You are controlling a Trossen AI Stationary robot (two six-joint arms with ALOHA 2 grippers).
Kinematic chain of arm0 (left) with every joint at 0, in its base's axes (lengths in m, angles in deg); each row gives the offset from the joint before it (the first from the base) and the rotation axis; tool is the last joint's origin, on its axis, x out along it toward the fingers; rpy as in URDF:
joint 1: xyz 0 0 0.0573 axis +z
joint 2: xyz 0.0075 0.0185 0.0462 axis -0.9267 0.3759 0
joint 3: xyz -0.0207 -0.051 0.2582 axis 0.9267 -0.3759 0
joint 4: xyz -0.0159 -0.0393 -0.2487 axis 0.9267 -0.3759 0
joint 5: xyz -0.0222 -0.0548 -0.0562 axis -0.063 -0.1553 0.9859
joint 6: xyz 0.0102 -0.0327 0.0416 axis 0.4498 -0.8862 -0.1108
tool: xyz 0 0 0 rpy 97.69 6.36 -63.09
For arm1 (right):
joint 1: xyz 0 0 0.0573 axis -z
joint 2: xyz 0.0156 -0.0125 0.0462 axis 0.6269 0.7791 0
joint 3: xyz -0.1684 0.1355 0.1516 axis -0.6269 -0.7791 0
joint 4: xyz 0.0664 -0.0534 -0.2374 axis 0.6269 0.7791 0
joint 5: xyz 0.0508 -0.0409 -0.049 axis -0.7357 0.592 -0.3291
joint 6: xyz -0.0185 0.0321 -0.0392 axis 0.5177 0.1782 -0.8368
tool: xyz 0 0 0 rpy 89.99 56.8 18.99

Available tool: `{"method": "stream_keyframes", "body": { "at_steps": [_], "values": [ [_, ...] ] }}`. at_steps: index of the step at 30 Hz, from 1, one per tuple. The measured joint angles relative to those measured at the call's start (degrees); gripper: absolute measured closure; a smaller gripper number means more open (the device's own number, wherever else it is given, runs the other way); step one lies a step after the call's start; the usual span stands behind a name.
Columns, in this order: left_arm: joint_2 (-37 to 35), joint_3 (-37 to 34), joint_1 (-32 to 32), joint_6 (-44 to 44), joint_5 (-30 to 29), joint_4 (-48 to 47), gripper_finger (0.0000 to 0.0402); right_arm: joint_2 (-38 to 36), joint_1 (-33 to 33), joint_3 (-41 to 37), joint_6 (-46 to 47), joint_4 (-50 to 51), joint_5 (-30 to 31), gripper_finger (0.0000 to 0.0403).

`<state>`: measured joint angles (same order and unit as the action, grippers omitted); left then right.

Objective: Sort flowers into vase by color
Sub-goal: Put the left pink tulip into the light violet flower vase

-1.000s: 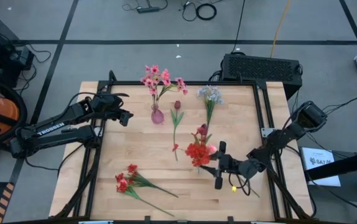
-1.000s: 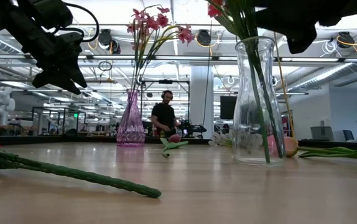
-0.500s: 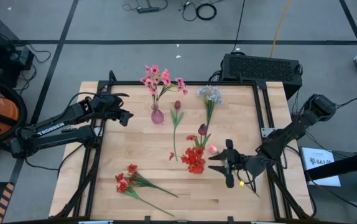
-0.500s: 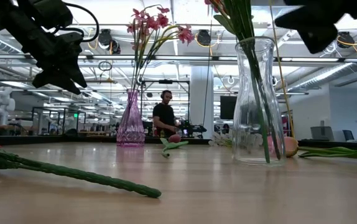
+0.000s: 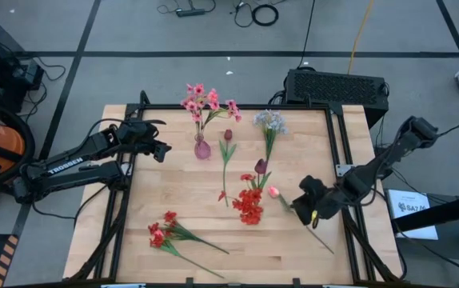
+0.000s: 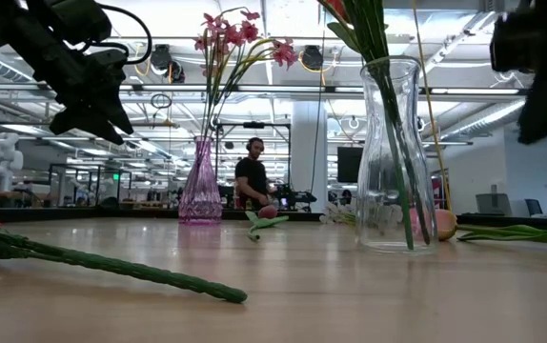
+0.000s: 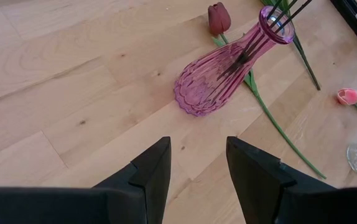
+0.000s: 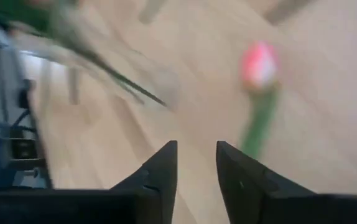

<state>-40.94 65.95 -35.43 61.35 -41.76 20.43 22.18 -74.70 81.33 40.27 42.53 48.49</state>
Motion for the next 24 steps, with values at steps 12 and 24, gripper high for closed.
{"method": "stream_keyframes", "body": {
  "at_steps": [12, 24],
  "values": [
    [0.0, 0.0, 0.0, 0.1, -2.9, 0.0, 0.024, 0.2, 16.6, 1.3, 0.4, 7.1, -8.9, 0.0397],
    [0.0, 0.0, 0.0, 1.5, -9.8, 4.8, 0.024, 1.4, 46.0, 7.7, -16.8, 9.4, -15.6, 0.0402]
  ]
}}
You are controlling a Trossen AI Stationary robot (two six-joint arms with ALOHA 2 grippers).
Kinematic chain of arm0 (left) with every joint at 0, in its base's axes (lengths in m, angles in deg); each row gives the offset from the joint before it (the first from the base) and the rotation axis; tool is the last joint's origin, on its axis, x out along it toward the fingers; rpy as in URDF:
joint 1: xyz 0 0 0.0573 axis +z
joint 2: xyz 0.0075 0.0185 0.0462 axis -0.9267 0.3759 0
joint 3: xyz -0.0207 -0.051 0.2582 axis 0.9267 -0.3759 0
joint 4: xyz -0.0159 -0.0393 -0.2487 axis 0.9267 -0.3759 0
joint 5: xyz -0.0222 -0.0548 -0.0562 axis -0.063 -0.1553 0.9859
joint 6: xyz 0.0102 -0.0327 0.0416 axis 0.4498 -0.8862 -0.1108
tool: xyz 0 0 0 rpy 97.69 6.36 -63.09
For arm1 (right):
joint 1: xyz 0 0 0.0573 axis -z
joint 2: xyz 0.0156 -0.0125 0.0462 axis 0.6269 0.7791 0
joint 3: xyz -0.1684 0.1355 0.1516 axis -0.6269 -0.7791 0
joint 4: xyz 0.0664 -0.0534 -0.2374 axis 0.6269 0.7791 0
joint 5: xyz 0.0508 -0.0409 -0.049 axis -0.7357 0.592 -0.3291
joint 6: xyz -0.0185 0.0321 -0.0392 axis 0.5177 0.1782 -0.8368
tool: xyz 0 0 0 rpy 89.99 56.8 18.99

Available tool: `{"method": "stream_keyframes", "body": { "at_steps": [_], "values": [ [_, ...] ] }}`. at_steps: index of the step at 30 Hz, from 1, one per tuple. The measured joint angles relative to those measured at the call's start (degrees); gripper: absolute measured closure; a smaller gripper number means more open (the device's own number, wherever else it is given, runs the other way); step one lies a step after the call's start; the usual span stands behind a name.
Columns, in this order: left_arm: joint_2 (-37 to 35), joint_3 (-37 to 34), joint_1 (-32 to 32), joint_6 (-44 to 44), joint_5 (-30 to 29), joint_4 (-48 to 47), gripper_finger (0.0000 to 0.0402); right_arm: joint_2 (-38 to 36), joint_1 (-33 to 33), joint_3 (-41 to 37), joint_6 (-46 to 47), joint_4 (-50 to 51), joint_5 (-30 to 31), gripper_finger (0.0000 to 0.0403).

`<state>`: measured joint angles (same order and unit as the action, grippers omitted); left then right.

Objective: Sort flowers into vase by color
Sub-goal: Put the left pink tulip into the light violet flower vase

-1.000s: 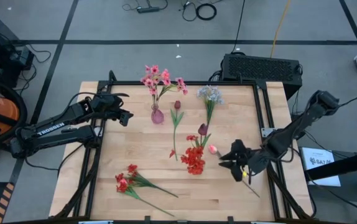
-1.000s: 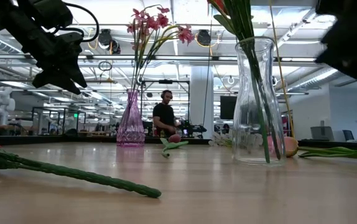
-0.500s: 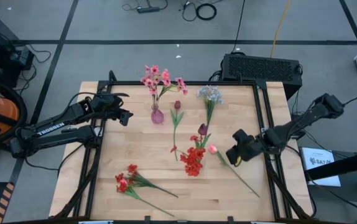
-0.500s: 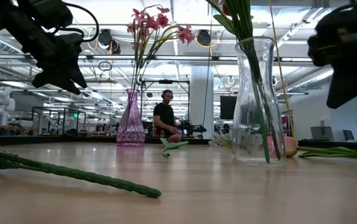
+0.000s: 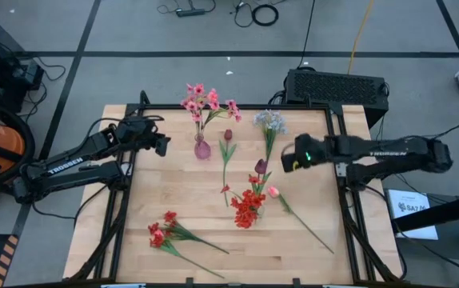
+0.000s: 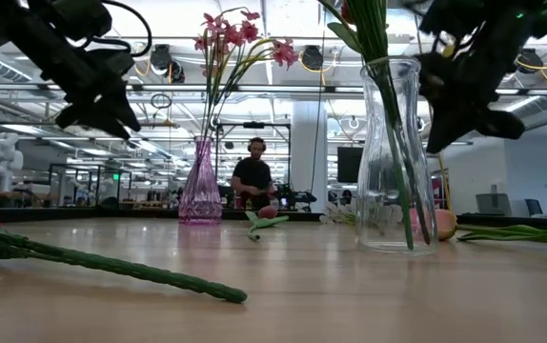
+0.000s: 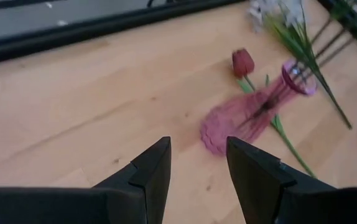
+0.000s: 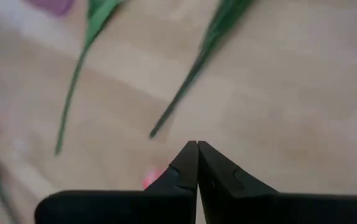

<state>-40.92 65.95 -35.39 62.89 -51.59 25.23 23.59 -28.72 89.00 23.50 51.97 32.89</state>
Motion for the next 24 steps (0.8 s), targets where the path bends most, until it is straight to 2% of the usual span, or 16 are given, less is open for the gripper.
{"method": "stream_keyframes", "body": {
  "at_steps": [3, 8, 11, 16, 20, 24],
  "values": [
    [0.0, 0.0, 0.0, -4.9, -1.6, -0.3, 0.024, 1.8, 7.3, 0.0, -4.8, -0.6, -3.2, 0.0402],
    [0.1, 0.0, -3.5, -21.0, -1.8, -1.2, 0.0258, 7.0, 17.1, 0.0, -16.4, -2.2, -10.4, 0.0403],
    [0.1, 0.0, -9.3, -29.9, -3.9, -1.1, 0.0284, 9.6, 21.6, 0.0, -23.4, -2.1, -12.8, 0.0403],
    [2.5, 0.0, -23.0, -42.6, -14.7, 4.7, 0.0332, 11.9, 26.8, 0.0, -34.3, -2.1, -14.6, 0.0403],
    [9.2, 0.1, -32.8, -52.0, -23.5, 12.2, 0.0369, 12.2, 29.7, 0.0, -41.6, -2.0, -18.7, 0.0403],
    [18.7, 3.5, -39.9, -63.2, -27.1, 9.9, 0.0396, 12.1, 30.8, 0.0, -47.1, -0.8, -19.1, 0.0403]
  ]
}}
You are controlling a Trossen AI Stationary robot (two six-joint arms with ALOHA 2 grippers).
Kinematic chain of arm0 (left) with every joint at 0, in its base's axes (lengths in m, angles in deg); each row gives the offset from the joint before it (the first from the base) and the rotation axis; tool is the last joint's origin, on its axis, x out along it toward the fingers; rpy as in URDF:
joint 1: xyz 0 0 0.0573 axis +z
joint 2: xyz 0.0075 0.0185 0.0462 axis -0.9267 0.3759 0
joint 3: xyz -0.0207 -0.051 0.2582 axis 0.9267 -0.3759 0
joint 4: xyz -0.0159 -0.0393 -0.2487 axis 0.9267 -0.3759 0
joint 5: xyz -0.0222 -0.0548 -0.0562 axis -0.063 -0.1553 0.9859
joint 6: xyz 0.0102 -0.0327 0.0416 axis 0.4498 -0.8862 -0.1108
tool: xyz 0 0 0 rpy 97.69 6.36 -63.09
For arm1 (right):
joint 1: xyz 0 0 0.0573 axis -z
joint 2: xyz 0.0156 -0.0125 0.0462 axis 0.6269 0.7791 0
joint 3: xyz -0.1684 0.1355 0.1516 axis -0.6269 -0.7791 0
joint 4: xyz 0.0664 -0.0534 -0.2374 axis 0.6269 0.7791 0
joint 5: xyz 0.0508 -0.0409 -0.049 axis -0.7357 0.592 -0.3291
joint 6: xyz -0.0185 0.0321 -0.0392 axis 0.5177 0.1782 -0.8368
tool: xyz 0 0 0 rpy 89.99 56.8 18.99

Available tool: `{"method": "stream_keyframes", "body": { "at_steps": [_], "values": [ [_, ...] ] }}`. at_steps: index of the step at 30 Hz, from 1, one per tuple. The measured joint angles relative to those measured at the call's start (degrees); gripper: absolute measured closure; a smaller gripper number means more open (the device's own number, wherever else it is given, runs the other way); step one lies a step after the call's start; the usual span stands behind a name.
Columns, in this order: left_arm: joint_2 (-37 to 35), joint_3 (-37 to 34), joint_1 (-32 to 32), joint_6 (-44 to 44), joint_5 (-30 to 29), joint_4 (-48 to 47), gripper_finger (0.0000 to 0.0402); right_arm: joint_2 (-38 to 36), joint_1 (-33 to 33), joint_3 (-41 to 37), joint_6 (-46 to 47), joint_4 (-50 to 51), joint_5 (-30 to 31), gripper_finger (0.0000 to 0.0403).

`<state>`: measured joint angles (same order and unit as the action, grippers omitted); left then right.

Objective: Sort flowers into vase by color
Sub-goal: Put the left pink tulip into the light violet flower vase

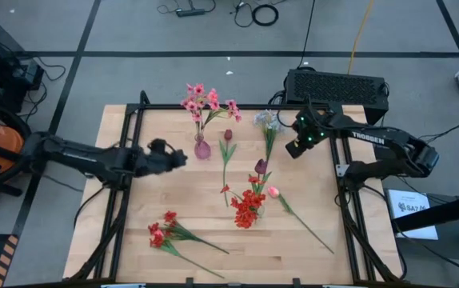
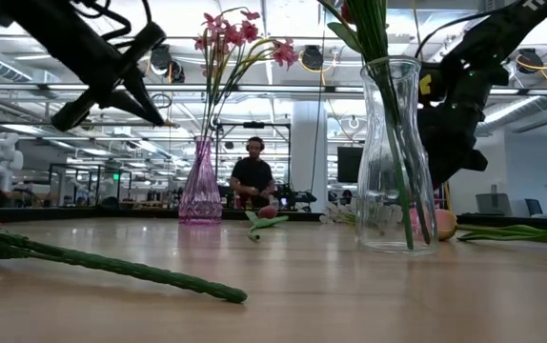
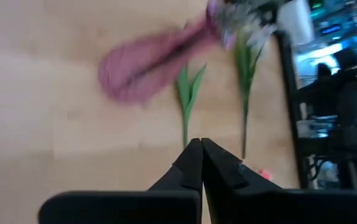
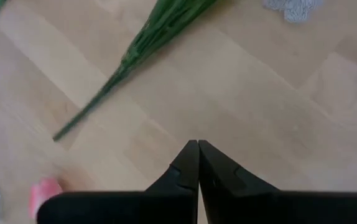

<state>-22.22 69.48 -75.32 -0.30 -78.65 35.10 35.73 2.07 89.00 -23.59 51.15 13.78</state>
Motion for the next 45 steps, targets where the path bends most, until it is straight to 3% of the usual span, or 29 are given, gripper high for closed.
{"method": "stream_keyframes", "body": {
  "at_steps": [4, 8, 14, 24, 29, 33, 39, 45],
  "values": [
    [10.4, 9.4, -6.3, -10.8, -1.8, -9.0, 0.0398, 0.0, 0.1, 0.0, -4.9, 0.9, 0.1, 0.0403],
    [21.3, 22.8, -12.0, -23.2, -1.8, -25.8, 0.0399, 0.0, 0.1, 0.0, -8.0, 1.0, 0.1, 0.0403],
    [33.5, 38.0, -19.3, -39.7, 6.0, -43.6, 0.04, 0.0, 0.1, 0.0, -10.3, 1.0, 0.1, 0.0403],
    [42.9, 40.5, -24.7, -38.6, 10.3, -26.3, 0.0397, 0.0, 0.1, 0.0, -12.9, 0.0, 0.1, 0.0403],
    [47.0, 40.5, -26.5, -39.2, 21.9, -21.0, 0.039, 0.0, 0.1, 0.0, -13.4, -0.1, 0.1, 0.0403],
    [49.2, 40.4, -27.2, -43.0, 30.0, -20.7, 0.0389, 0.0, 0.1, 0.0, -13.4, -0.4, 0.1, 0.0403],
    [49.6, 40.4, -28.9, -43.8, 31.0, -20.7, 0.0388, 0.0, 0.1, 0.0, -13.4, -0.4, 0.1, 0.0403],
    [49.6, 40.4, -31.5, -44.7, 37.2, -23.4, 0.0387, 0.0, 0.1, 0.0, -13.4, -0.4, 0.1, 0.0403]
  ]
}}
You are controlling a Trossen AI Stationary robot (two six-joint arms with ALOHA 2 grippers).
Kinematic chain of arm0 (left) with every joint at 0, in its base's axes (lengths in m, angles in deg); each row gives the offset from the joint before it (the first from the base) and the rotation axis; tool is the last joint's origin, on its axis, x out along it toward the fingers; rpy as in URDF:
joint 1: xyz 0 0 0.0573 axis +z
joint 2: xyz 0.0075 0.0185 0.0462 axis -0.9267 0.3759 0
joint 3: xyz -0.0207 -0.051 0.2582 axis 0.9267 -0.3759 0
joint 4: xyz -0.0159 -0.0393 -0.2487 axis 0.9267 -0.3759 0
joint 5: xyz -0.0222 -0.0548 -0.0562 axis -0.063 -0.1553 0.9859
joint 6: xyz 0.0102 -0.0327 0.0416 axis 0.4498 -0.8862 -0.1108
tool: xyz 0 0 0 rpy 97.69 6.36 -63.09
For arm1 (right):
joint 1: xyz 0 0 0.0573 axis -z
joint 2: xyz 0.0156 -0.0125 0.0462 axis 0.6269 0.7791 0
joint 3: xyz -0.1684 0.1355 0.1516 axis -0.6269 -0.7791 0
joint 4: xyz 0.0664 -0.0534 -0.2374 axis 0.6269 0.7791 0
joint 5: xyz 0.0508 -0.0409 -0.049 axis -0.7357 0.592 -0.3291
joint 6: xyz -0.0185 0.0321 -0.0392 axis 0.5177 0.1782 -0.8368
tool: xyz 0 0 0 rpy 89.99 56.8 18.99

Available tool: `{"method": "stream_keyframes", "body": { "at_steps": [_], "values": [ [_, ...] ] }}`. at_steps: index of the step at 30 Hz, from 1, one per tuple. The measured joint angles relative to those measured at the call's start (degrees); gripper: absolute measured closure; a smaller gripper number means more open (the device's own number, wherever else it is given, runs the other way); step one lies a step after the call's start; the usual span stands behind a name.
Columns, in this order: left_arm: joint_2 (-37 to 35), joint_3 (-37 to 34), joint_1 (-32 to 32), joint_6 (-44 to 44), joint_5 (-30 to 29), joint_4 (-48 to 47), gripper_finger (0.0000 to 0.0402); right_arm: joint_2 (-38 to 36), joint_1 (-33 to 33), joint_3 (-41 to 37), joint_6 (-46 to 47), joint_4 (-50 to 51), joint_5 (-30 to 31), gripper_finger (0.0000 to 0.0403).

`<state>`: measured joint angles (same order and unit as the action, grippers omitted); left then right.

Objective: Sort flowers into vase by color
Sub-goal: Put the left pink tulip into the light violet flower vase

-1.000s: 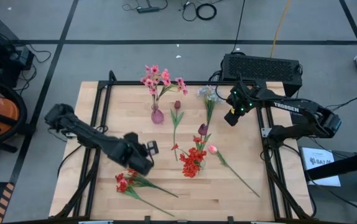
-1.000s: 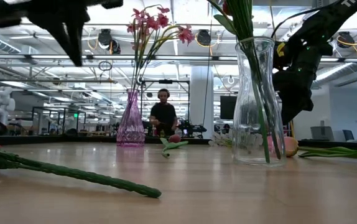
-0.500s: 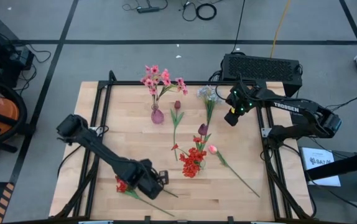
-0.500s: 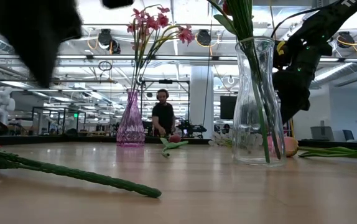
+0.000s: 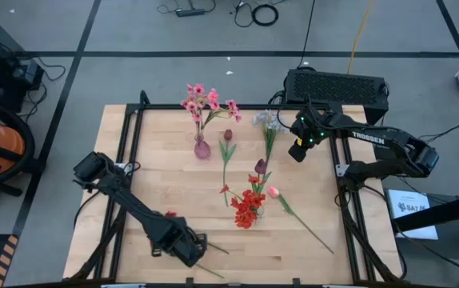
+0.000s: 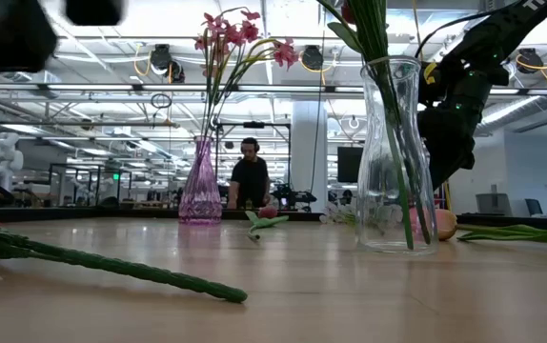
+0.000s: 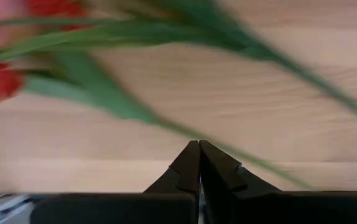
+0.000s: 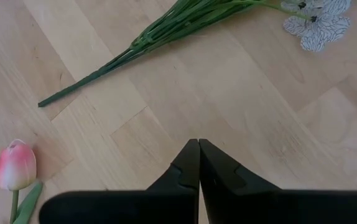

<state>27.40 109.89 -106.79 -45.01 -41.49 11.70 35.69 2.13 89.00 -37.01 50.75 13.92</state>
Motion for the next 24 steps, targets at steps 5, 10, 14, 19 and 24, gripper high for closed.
{"method": "stream_keyframes", "body": {
  "at_steps": [5, 10, 14, 19, 24],
  "values": [
    [0.0, 0.0, -1.6, -1.4, 3.3, -2.9, 0.0387, 0.0, 0.0, 0.0, 0.0, 0.0, 0.0, 0.0403],
    [0.0, 0.0, -2.3, -0.7, 1.4, -3.5, 0.0387, 0.0, 0.0, 0.0, 0.7, -0.9, 0.0, 0.0403],
    [0.2, 0.0, -2.6, -0.1, -1.2, -3.6, 0.0387, 0.0, 0.0, 0.0, 1.2, -1.6, 0.0, 0.0403],
    [0.3, 0.0, -3.1, 0.1, -2.2, -3.5, 0.0387, 0.0, 0.0, 0.0, 1.3, -1.6, -0.2, 0.0403],
    [0.3, 0.0, -3.6, 0.0, -3.1, -3.4, 0.0383, 0.0, 0.0, 0.0, 1.6, -1.6, -0.2, 0.0403]
  ]
}}
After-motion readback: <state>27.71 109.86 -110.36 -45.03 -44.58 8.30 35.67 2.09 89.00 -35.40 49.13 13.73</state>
